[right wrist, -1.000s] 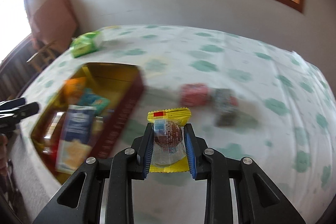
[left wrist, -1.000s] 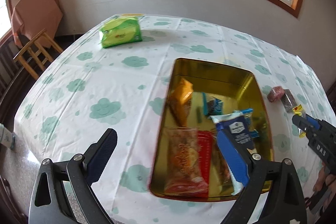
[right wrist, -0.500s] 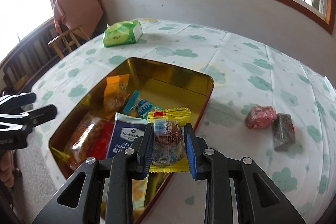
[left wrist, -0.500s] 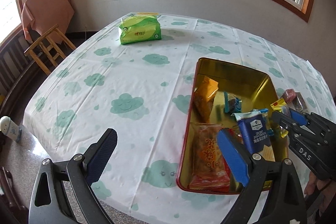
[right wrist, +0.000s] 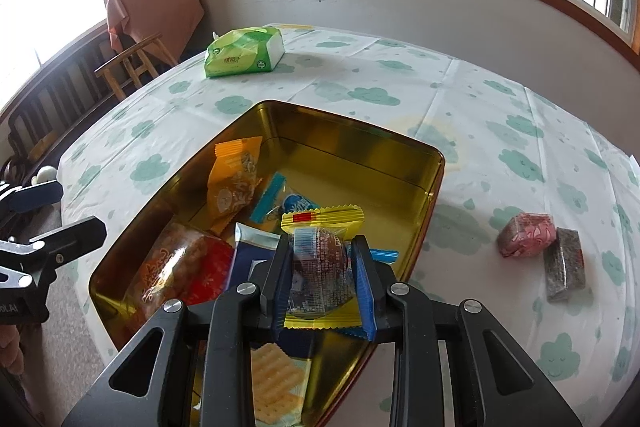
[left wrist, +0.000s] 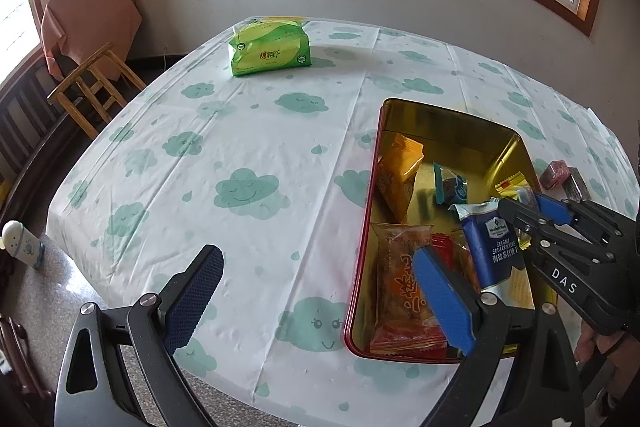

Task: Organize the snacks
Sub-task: 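Carry the yellow-edged bag into the gold tin and open the right tool, then move the right tool to the grey speckled block and grasp it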

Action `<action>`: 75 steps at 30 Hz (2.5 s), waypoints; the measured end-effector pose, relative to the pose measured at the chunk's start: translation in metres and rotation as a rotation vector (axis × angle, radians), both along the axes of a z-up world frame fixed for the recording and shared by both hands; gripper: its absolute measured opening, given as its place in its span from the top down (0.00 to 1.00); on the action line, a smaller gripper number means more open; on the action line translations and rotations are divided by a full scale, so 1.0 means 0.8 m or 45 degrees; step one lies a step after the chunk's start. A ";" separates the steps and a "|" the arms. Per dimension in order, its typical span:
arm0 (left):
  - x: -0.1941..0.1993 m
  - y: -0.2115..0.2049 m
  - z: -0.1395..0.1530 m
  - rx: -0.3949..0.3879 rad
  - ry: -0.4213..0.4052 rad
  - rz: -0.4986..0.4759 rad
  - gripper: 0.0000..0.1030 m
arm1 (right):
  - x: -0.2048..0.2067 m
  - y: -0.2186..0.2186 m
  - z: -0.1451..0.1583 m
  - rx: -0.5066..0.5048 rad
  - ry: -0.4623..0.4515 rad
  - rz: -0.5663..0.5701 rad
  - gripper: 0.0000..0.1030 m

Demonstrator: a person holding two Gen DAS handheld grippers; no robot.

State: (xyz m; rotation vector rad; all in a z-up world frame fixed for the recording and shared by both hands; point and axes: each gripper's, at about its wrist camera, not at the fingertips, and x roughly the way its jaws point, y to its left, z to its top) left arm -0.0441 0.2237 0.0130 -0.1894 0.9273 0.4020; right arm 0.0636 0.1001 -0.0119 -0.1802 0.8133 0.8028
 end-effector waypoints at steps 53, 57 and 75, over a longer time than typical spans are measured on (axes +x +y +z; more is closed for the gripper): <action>0.106 -0.127 0.013 0.091 0.008 -0.405 0.08 | 0.130 -0.228 -0.060 -0.149 0.033 -0.501 0.51; 0.132 -0.145 0.010 0.094 0.016 -0.473 0.08 | 0.132 -0.230 -0.062 -0.146 0.023 -0.500 0.58; 0.229 -0.245 -0.018 0.115 0.089 -0.767 0.08 | 0.113 -0.348 -0.068 -0.154 0.048 -0.708 0.65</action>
